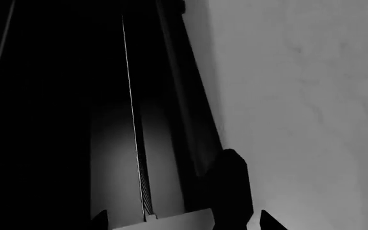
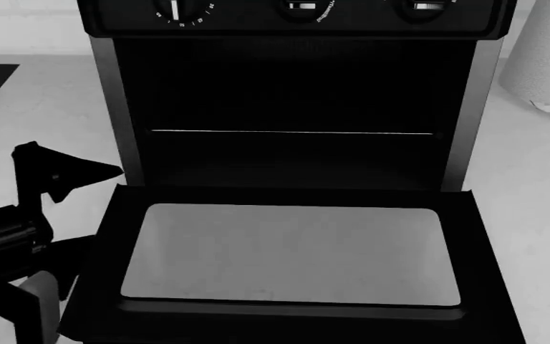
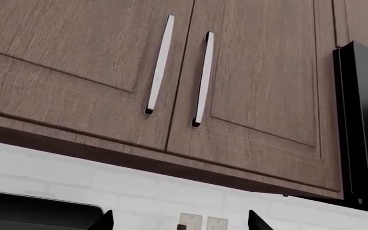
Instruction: Close the toaster oven door.
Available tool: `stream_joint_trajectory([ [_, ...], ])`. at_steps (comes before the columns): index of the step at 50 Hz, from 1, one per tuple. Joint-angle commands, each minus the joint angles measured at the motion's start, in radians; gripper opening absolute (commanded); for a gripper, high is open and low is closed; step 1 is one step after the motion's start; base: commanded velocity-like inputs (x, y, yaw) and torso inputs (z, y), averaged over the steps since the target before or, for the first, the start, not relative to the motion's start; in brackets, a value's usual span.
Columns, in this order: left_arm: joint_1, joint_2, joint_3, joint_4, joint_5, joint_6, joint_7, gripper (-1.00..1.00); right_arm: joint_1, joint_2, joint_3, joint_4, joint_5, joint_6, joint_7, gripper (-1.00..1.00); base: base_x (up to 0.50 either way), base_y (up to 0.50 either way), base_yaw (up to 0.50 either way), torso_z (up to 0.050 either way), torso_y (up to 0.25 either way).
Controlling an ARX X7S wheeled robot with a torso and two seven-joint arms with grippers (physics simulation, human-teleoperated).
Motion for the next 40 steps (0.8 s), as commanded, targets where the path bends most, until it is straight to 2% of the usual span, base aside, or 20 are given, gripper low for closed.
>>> stream_joint_trajectory([
  [1,-0.103,0.073,0.165,-0.165,-0.013,0.045,-0.124,1.0,-0.001,0.016,-0.001,0.001,0.016,-0.003,0.018,1.0,0.0,0.0,0.0,0.0,0.0],
  [5,-0.117,0.083,0.271,-0.188,-0.076,0.043,-0.167,1.0,-0.007,0.022,0.007,-0.001,0.024,-0.007,0.022,1.0,0.0,0.0,0.0,0.0,0.0],
  [12,-0.145,0.078,0.363,-0.184,-0.136,0.04,-0.212,1.0,-0.017,0.022,0.003,0.0,0.014,-0.018,0.019,1.0,0.0,0.0,0.0,0.0,0.0],
  [16,-0.152,0.059,0.389,-0.155,-0.149,0.038,-0.252,1.0,-0.008,0.023,-0.007,0.004,0.015,-0.021,0.023,1.0,0.0,0.0,0.0,0.0,0.0],
  [23,-0.129,-0.04,0.375,0.059,-0.184,0.016,-0.251,1.0,-0.021,0.02,-0.005,0.003,0.007,-0.033,0.021,1.0,0.0,0.0,0.0,0.0,0.0],
  [32,-0.135,-0.076,0.428,0.152,-0.178,0.039,-0.303,1.0,-0.03,0.037,0.017,-0.001,0.037,-0.036,0.04,1.0,0.0,0.0,0.0,0.0,0.0],
  [40,-0.202,-0.084,0.599,0.201,-0.314,0.043,-0.414,1.0,-0.04,0.044,0.029,-0.004,0.051,-0.043,0.049,1.0,0.0,0.0,0.0,0.0,0.003],
])
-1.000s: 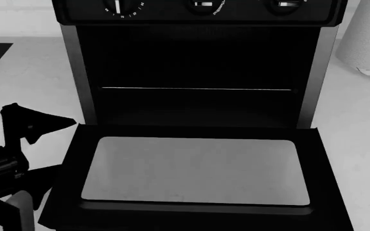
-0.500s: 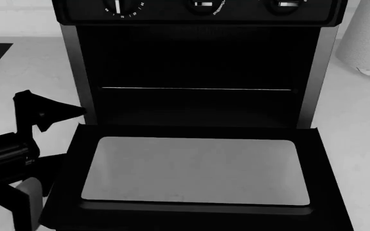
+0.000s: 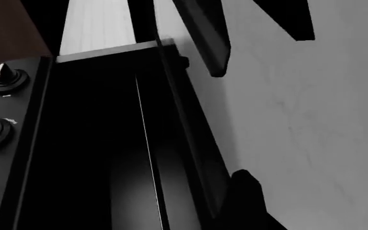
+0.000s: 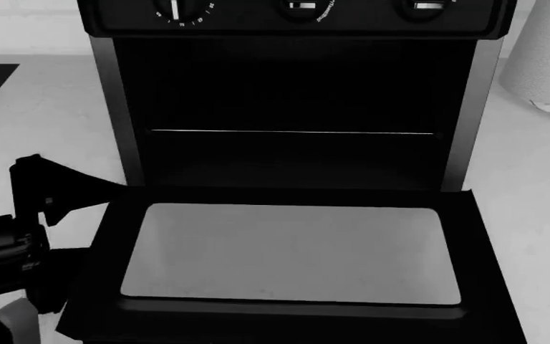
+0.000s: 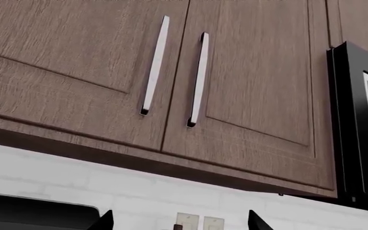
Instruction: Close the toaster oven door.
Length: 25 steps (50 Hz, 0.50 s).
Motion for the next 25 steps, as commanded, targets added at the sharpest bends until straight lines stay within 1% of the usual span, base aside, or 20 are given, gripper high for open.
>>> stream_joint_trajectory([
  [1,-0.069,-0.021,0.093,0.113,-0.185,0.016,-0.125,1.0,-0.018,0.011,0.018,-0.003,0.016,-0.011,0.011,1.0,0.0,0.0,0.0,0.0,0.0],
  [4,-0.087,-0.021,0.119,0.11,-0.212,0.014,-0.139,1.0,-0.025,0.014,0.027,-0.003,0.017,-0.015,0.01,1.0,0.0,0.0,0.0,0.0,0.003],
  [9,-0.105,-0.027,0.129,0.12,-0.248,0.003,-0.141,1.0,-0.032,0.018,0.033,-0.004,0.021,-0.02,0.013,1.0,0.0,0.0,0.0,0.0,0.0],
  [18,-0.1,-0.024,0.149,0.103,-0.289,-0.001,-0.135,1.0,-0.023,0.025,0.021,-0.001,0.027,-0.026,0.022,1.0,0.0,0.0,0.0,0.0,0.002],
  [22,-0.084,-0.05,0.141,0.156,-0.381,-0.034,-0.081,1.0,-0.024,0.024,0.013,0.001,0.023,-0.03,0.022,1.0,0.0,0.0,0.0,0.0,0.0],
  [24,-0.073,-0.071,0.136,0.199,-0.448,-0.063,-0.04,1.0,-0.026,0.025,0.016,0.001,0.023,-0.033,0.021,1.0,0.0,0.0,0.0,0.0,0.0],
  [25,-0.064,-0.087,0.13,0.235,-0.511,-0.087,-0.01,1.0,-0.027,0.024,0.016,0.001,0.022,-0.034,0.02,1.0,0.0,0.0,0.0,0.0,0.01],
])
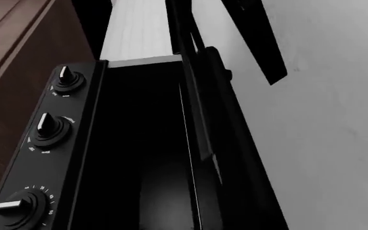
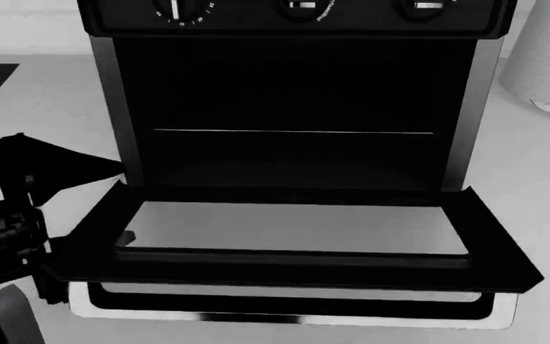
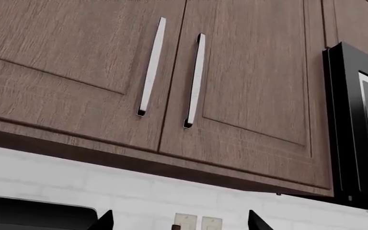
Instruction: Close the toaster oven door.
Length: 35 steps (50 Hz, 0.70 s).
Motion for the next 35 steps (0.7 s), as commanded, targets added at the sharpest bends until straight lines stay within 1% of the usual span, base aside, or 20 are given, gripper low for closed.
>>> stream_joint_trajectory([
  [1,0.006,-0.049,-0.07,0.14,-0.281,-0.065,0.066,1.0,-0.006,0.003,-0.004,0.002,-0.002,-0.012,0.002,1.0,0.0,0.0,0.0,0.0,0.0],
  [6,0.034,-0.088,-0.078,0.237,-0.401,-0.145,0.116,1.0,-0.004,0.005,-0.007,0.004,-0.002,-0.018,0.002,1.0,0.0,0.0,0.0,0.0,0.002],
  [16,0.082,-0.144,-0.09,0.399,-0.493,-0.281,0.109,1.0,-0.051,0.007,0.034,-0.006,-0.003,-0.033,-0.003,1.0,0.0,0.0,0.0,0.002,0.002],
  [22,0.095,-0.161,-0.104,0.446,-0.497,-0.326,0.074,1.0,-0.041,0.008,0.016,-0.001,-0.009,-0.04,-0.003,1.0,0.0,0.0,0.0,0.0,0.003],
  [29,0.076,-0.167,-0.125,0.45,-0.465,-0.302,0.04,1.0,-0.027,0.02,0.009,-0.001,0.014,-0.04,0.016,1.0,0.0,0.0,0.0,0.001,0.003],
  [35,0.075,-0.186,-0.14,0.48,-0.474,-0.315,0.021,1.0,-0.024,0.024,0.002,0.0,0.015,-0.044,0.019,1.0,0.0,0.0,0.0,0.0,0.002],
])
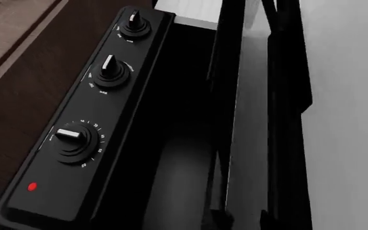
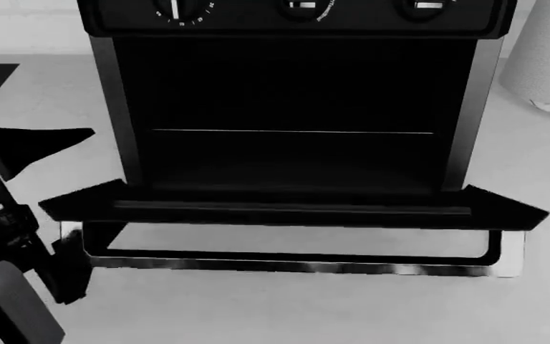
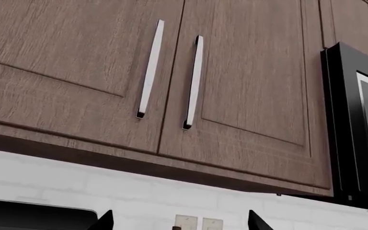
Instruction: Close the toaster oven door.
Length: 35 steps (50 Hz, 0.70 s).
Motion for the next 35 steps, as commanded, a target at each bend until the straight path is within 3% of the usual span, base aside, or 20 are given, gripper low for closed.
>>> stream_joint_trajectory([
  [1,-0.034,-0.027,-0.105,0.089,-0.097,-0.01,-0.077,1.0,0.007,0.008,-0.012,0.002,0.009,-0.007,0.011,1.0,0.0,0.0,0.0,0.0,0.0],
  [11,0.003,-0.034,-0.09,0.131,-0.192,-0.045,-0.036,1.0,0.009,0.016,-0.015,0.005,0.015,-0.012,0.018,1.0,0.0,0.0,0.0,0.0,0.001],
  [18,0.044,-0.055,-0.08,0.268,-0.319,-0.174,-0.031,1.0,-0.008,0.012,-0.009,0.005,0.0,-0.023,0.008,1.0,0.0,0.0,0.0,0.001,0.001],
  [35,0.077,-0.046,-0.118,0.518,-0.585,-0.477,-0.182,1.0,-0.105,0.0,0.075,-0.007,-0.029,-0.051,-0.027,1.0,0.0,0.0,0.0,0.001,0.002],
])
